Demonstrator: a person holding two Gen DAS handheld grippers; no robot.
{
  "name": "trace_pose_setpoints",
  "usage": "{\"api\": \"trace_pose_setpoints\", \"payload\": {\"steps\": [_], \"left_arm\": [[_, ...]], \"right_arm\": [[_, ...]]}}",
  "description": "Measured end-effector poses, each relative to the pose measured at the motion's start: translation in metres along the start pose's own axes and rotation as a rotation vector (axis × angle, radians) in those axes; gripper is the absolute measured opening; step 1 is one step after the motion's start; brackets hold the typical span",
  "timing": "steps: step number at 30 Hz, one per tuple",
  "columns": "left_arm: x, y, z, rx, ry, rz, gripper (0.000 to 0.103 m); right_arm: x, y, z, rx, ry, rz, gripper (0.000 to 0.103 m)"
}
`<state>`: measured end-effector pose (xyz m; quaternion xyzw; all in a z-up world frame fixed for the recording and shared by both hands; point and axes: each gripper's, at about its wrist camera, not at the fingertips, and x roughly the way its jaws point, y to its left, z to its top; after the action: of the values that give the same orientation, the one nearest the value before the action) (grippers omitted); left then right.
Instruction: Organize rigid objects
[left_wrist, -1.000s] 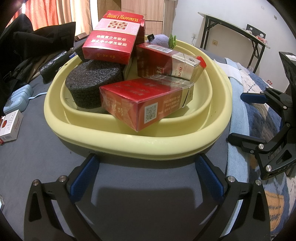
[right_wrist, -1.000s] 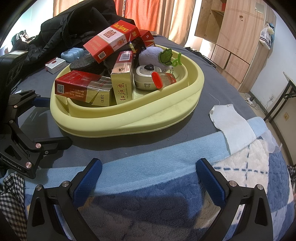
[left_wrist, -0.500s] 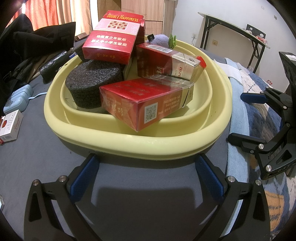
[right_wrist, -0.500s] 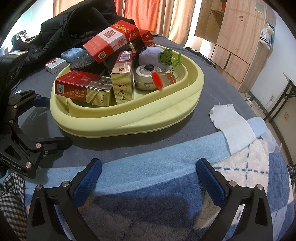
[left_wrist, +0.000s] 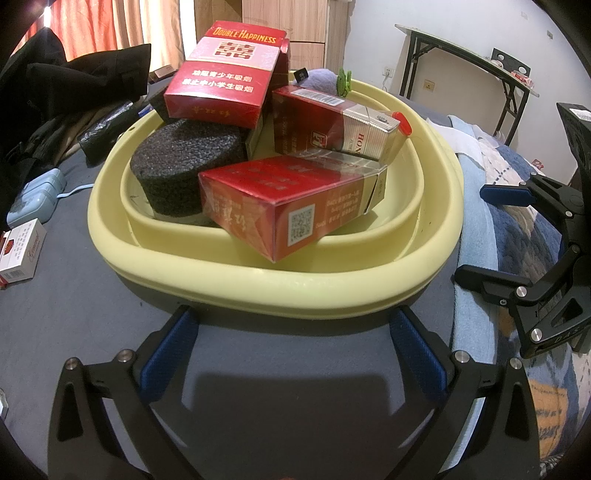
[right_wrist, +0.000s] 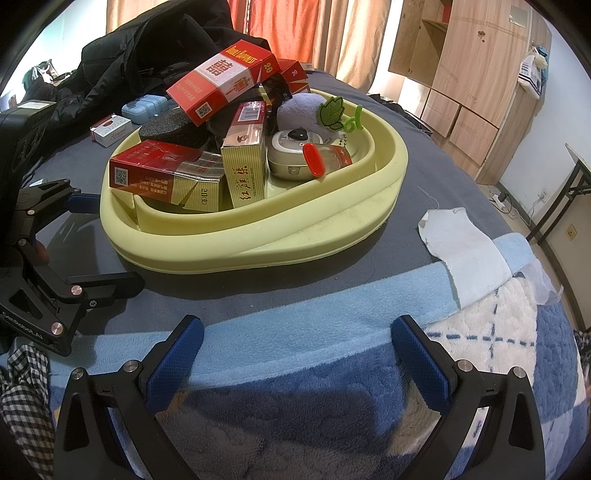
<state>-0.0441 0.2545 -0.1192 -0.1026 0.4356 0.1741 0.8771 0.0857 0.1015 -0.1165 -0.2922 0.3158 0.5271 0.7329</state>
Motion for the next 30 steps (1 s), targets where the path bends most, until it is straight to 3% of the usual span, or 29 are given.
{"api": "trace_pose_setpoints", "payload": {"steps": [30], "left_arm": [[-0.0048, -0.0036, -0.0057, -0.002, 0.000, -0.003, 0.103]], "right_arm": [[0.0000, -0.0005, -0.0001, 0.000, 0.000, 0.000, 0.103]]}}
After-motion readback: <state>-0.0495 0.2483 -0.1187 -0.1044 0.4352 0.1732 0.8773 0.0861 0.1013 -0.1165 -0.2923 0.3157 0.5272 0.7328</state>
